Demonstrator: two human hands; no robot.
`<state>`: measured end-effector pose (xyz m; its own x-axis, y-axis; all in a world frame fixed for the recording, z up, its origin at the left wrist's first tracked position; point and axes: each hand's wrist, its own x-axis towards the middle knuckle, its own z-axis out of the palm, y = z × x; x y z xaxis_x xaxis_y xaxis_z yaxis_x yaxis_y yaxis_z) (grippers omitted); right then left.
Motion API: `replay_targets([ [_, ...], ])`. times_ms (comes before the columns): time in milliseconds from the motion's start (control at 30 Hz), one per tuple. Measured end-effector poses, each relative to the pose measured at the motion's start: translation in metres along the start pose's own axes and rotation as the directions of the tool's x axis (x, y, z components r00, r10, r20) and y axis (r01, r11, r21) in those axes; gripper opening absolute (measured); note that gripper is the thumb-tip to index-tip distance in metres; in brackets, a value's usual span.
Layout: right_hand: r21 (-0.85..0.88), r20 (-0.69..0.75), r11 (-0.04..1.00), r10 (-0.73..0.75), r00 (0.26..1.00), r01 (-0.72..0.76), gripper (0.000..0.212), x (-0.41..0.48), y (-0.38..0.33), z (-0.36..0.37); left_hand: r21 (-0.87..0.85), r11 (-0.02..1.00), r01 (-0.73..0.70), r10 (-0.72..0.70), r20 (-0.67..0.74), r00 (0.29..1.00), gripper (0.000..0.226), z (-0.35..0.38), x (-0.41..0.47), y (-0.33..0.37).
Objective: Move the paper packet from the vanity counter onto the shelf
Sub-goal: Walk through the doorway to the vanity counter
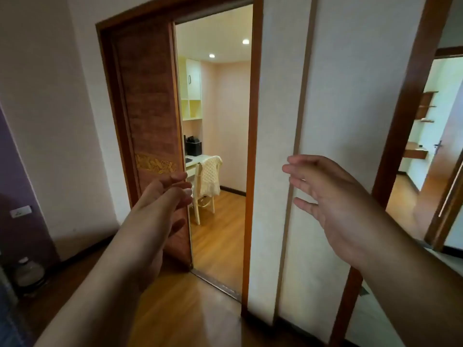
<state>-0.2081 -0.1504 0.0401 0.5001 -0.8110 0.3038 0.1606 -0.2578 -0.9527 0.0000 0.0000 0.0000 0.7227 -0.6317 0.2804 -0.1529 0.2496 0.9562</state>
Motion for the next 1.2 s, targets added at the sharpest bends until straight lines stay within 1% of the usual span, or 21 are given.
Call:
replay_targets([
  [67, 0.002, 0.005, 1.000, 0.007, 1.000, -0.007, 0.017, 0.020, 0.012, 0.011, -0.032, 0.999, -0.009, 0.010, 0.018, 1.000, 0.026, -0.006, 0.018, -0.011],
  [267, 0.002, -0.011, 0.995, 0.098, 0.995, -0.098, 0.019, 0.065, 0.062, 0.047, -0.030, 0.994, 0.110, -0.109, 0.022, 0.994, 0.027, -0.029, 0.072, -0.056],
  [567, -0.042, 0.031, 0.968, 0.247, 0.968, -0.246, 0.009, 0.110, 0.144, 0.093, 0.083, 0.955, 0.283, -0.290, 0.080, 0.954, 0.029, -0.049, 0.121, -0.130],
  [667, -0.074, 0.024, 0.952, 0.298, 0.954, -0.296, 0.013, 0.129, 0.168, 0.110, 0.112, 0.934, 0.340, -0.346, 0.036, 0.938, 0.034, -0.053, 0.143, -0.156],
  [767, -0.064, 0.067, 0.939, 0.341, 0.938, -0.337, 0.014, 0.150, 0.195, 0.123, 0.127, 0.912, 0.390, -0.390, -0.021, 0.920, 0.030, -0.055, 0.164, -0.181],
  [833, -0.061, 0.090, 0.928, 0.373, 0.924, -0.368, 0.011, 0.164, 0.216, 0.127, 0.145, 0.901, 0.408, -0.406, -0.045, 0.913, 0.027, -0.054, 0.174, -0.197],
  [933, -0.079, 0.088, 0.902, 0.430, 0.899, -0.424, 0.008, 0.189, 0.251, 0.130, 0.170, 0.886, 0.431, -0.428, -0.056, 0.902, 0.029, -0.045, 0.187, -0.217],
  [1033, -0.098, 0.104, 0.864, 0.502, 0.859, -0.493, 0.011, 0.216, 0.291, 0.131, 0.182, 0.875, 0.448, -0.442, -0.076, 0.894, 0.030, -0.033, 0.208, -0.241],
  [1133, -0.122, 0.144, 0.820, 0.572, 0.807, -0.559, 0.014, 0.251, 0.327, 0.128, 0.198, 0.850, 0.487, -0.473, -0.116, 0.873, 0.022, -0.015, 0.236, -0.265],
  [1200, -0.136, 0.144, 0.798, 0.602, 0.785, -0.587, 0.015, 0.277, 0.350, 0.125, 0.213, 0.829, 0.517, -0.497, -0.143, 0.856, 0.022, -0.001, 0.258, -0.281],
])
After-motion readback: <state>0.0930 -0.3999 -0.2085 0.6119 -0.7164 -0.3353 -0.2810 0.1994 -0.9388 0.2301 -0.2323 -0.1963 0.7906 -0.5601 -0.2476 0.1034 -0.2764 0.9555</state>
